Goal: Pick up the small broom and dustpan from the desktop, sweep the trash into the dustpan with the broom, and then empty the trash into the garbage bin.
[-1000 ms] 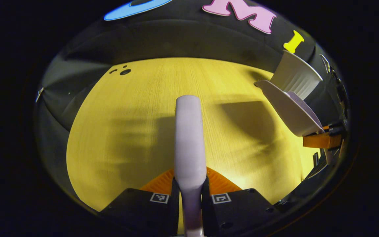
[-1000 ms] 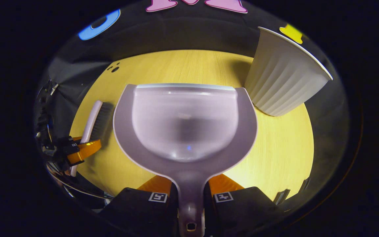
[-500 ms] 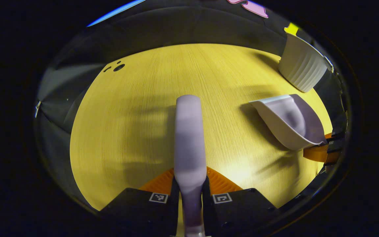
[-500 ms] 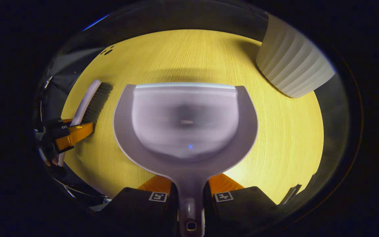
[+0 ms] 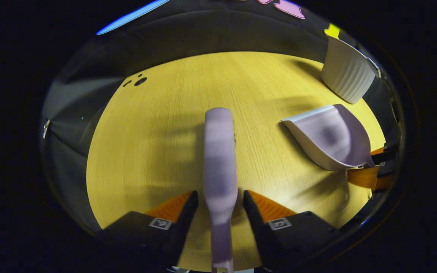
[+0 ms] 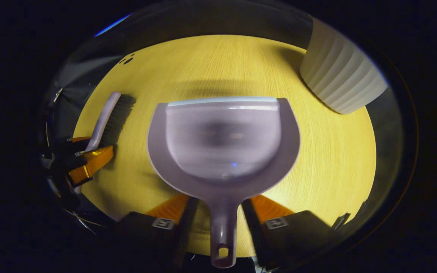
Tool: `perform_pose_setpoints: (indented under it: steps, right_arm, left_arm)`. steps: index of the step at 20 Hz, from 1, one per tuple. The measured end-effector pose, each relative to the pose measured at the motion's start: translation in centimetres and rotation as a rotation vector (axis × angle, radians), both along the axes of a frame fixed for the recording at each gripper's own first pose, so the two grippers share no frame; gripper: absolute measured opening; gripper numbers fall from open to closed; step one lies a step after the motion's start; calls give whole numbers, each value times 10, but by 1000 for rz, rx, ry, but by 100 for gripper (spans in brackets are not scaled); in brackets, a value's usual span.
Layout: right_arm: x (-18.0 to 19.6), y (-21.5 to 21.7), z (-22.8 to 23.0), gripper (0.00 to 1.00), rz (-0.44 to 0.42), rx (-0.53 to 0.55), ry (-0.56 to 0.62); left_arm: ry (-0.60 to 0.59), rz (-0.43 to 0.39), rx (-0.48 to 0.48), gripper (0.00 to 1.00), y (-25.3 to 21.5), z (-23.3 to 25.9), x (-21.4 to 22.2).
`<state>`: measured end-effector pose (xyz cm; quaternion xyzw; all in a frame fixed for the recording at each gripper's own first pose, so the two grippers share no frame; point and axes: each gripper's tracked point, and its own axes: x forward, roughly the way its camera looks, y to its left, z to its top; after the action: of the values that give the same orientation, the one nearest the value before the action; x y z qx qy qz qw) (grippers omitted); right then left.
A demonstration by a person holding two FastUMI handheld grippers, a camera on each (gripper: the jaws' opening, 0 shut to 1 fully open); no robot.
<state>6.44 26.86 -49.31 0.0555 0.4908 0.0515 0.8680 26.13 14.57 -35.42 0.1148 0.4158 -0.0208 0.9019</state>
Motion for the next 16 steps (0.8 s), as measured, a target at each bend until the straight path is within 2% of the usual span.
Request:
perform_pose_setpoints:
  steps: [1, 6, 9, 13, 16]
  right_arm:
    - [0, -1, 4, 100, -9, -1, -13]
    - [-7, -16, 36, 100, -71, -16, -110]
    - [-12, -33, 70, 100, -115, -78, -235]
    - [-23, -35, 120, 100, -161, -73, -381]
    - [-37, -35, 143, 100, -177, -85, -452]
  left_arm:
    - [-18, 6, -5, 100, -2, 9, 0]
    - [-122, 12, -40, 98, 1, 48, -17]
    - [-261, -21, -78, 98, -7, 87, -27]
    - [-473, -69, -96, 98, -18, 145, -46]
    - [-568, -92, -102, 98, -30, 176, -69]
